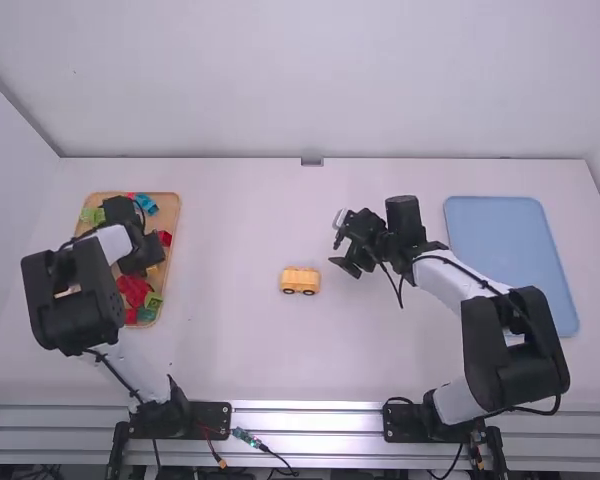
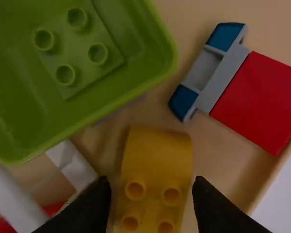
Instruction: Assemble lego blocks to make yellow taxi
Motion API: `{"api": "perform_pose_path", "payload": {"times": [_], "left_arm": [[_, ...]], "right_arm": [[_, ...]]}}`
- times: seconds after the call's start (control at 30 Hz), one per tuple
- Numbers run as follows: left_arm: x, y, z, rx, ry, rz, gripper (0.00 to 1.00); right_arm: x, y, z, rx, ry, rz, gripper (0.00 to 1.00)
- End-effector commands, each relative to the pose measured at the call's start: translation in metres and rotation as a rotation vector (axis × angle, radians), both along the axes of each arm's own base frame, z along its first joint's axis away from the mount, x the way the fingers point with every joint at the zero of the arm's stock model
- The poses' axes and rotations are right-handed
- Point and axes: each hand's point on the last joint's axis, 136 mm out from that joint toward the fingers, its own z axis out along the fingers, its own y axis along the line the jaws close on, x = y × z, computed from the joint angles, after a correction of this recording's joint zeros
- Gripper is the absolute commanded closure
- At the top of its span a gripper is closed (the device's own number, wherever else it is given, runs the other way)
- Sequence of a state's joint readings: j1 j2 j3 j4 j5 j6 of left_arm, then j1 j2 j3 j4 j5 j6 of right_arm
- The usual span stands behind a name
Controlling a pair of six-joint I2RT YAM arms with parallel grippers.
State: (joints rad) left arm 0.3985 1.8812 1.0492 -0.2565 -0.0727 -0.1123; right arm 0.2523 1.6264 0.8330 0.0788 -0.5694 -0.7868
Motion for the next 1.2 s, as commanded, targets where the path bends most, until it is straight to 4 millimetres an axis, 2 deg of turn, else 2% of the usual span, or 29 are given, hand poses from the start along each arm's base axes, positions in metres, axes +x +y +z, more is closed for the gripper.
{"api": "perform_pose_path", "payload": {"times": [0.0,0.4,0.57,0.73,0.83,0.93,1.0,1.1,1.17], "left_arm": [[-0.009,-0.007,-0.015,-0.010,0.026,-0.022,0.55],[-0.015,-0.010,-0.030,0.008,-0.007,-0.040,0.58],[-0.019,-0.012,-0.029,-0.007,0.021,-0.032,0.59],[-0.017,-0.011,-0.027,-0.013,0.021,-0.019,0.67],[-0.018,-0.011,-0.027,-0.016,0.020,-0.010,0.75],[-0.018,-0.012,-0.027,-0.017,0.021,-0.008,0.76],[-0.017,-0.011,-0.027,-0.017,0.017,-0.003,0.85],[-0.016,-0.011,-0.026,-0.014,0.012,-0.006,0.85],[-0.015,-0.010,-0.026,-0.013,0.006,-0.004,0.89]], "right_arm": [[0.004,0.003,0.012,0.014,-0.027,0.003,0.01],[0.004,0.003,0.012,0.014,-0.027,0.003,0.01],[0.004,0.003,0.012,0.013,-0.028,0.004,0.01],[0.004,0.003,0.012,0.013,-0.028,0.005,0.01],[0.004,0.003,0.012,0.013,-0.028,0.004,0.01],[0.004,0.003,0.012,0.012,-0.030,0.006,0.01],[0.004,0.003,0.012,0.012,-0.030,0.005,0.01],[0.004,0.003,0.012,0.012,-0.030,0.005,0.01],[0.006,0.001,0.012,0.003,-0.032,-0.004,0.01]]}}
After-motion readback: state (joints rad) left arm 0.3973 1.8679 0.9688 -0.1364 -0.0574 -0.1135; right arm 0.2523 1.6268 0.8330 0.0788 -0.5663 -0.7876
